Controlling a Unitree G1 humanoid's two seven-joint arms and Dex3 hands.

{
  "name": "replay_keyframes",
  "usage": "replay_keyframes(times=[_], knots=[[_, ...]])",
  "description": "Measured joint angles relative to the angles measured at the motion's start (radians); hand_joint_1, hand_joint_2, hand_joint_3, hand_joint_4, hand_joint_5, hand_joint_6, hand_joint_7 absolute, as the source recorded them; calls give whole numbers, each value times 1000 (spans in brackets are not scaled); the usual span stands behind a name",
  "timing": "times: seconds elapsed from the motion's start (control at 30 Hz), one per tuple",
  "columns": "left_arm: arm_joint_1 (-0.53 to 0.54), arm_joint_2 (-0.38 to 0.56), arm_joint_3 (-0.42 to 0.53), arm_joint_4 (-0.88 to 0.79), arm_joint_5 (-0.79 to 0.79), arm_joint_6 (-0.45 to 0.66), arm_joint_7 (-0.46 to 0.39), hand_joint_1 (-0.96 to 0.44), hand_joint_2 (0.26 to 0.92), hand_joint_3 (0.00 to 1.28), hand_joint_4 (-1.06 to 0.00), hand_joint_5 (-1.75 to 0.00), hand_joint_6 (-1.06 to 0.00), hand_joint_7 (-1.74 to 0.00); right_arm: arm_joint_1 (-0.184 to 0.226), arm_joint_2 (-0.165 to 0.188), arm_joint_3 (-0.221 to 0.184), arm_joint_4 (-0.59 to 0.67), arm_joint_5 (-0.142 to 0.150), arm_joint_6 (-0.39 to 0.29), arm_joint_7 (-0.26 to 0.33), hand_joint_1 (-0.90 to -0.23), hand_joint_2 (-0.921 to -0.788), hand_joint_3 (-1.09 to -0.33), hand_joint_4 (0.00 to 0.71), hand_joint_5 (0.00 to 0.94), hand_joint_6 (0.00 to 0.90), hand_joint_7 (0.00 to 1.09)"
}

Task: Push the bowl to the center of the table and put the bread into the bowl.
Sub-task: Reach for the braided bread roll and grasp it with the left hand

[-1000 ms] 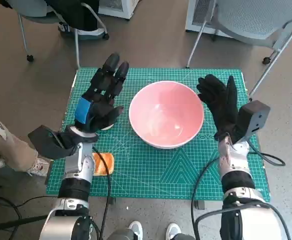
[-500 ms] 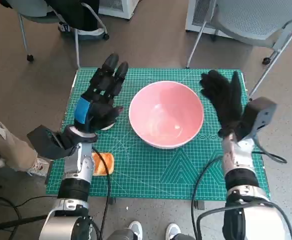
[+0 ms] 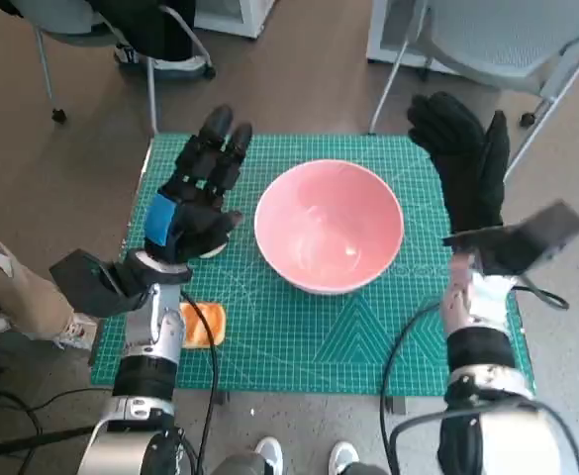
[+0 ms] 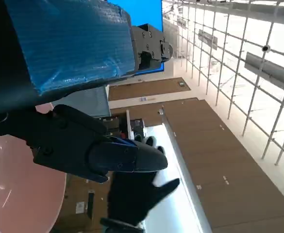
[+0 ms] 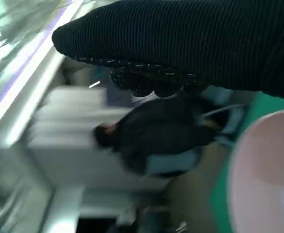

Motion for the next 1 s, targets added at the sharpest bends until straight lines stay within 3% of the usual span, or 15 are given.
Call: replay_keyframes(times=[0.23, 0.43, 0.87, 1.0], knots=[[0, 0, -5, 0, 1, -1, -2, -570, 921, 220, -5, 0, -194, -3, 42, 18, 37, -93, 23, -56, 68, -664, -921, -767, 199, 3, 259, 96], [0, 1, -6, 0, 1, -6, -7, -572, 921, 218, -6, -1, -196, -3, 48, 16, 49, -97, 33, -83, 102, -670, -921, -763, 199, 3, 251, 97], [16, 18, -8, -51, 0, -1, -29, -570, 921, 216, -14, -4, -201, -5, 59, 14, 68, -106, 32, -73, 86, -673, -921, -765, 197, 1, 239, 100], [59, 61, -13, -153, 4, 18, -39, -572, 921, 130, -24, -5, -198, -3, 71, 14, 72, -117, 31, -64, 77, -673, -921, -766, 197, 1, 238, 102]])
